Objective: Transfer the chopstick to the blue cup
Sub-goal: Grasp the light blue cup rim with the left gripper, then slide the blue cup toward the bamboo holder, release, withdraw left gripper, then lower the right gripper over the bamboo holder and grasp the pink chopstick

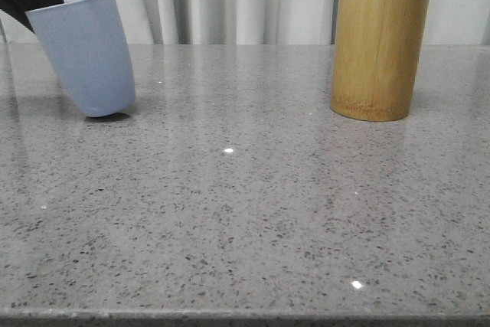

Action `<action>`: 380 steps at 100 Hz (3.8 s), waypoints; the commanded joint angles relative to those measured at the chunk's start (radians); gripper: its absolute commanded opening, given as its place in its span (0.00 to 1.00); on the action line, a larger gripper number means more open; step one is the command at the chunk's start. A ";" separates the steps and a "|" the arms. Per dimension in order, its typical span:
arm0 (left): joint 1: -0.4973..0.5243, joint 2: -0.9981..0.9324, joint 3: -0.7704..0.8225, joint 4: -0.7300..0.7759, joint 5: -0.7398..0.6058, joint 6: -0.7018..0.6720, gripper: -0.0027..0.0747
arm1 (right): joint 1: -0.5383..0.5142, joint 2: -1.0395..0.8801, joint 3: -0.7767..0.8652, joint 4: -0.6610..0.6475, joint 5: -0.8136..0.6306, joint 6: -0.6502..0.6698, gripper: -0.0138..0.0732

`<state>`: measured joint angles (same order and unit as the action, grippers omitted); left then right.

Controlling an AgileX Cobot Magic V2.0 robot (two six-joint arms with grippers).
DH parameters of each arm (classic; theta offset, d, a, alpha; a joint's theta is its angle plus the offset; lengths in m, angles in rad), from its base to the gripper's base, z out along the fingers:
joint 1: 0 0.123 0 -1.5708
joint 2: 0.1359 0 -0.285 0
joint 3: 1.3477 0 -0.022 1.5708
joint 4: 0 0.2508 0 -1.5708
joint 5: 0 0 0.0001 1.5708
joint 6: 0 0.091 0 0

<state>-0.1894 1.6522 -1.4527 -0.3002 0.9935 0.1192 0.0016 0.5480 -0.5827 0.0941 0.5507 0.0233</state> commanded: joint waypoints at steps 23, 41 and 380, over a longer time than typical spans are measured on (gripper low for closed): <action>-0.130 0.013 -0.165 -0.064 -0.068 -0.009 0.01 | -0.003 0.009 -0.035 -0.004 -0.074 -0.007 0.66; -0.227 0.123 -0.297 -0.047 -0.020 -0.009 0.01 | -0.003 0.009 -0.035 -0.004 -0.070 -0.007 0.66; -0.011 -0.780 0.456 0.003 -0.237 -0.059 0.41 | 0.309 1.041 -0.960 0.042 -0.099 -0.007 0.31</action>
<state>-0.2009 0.8819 -0.9702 -0.2788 0.8286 0.0713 0.3101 1.6303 -1.5050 0.1308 0.5334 0.0233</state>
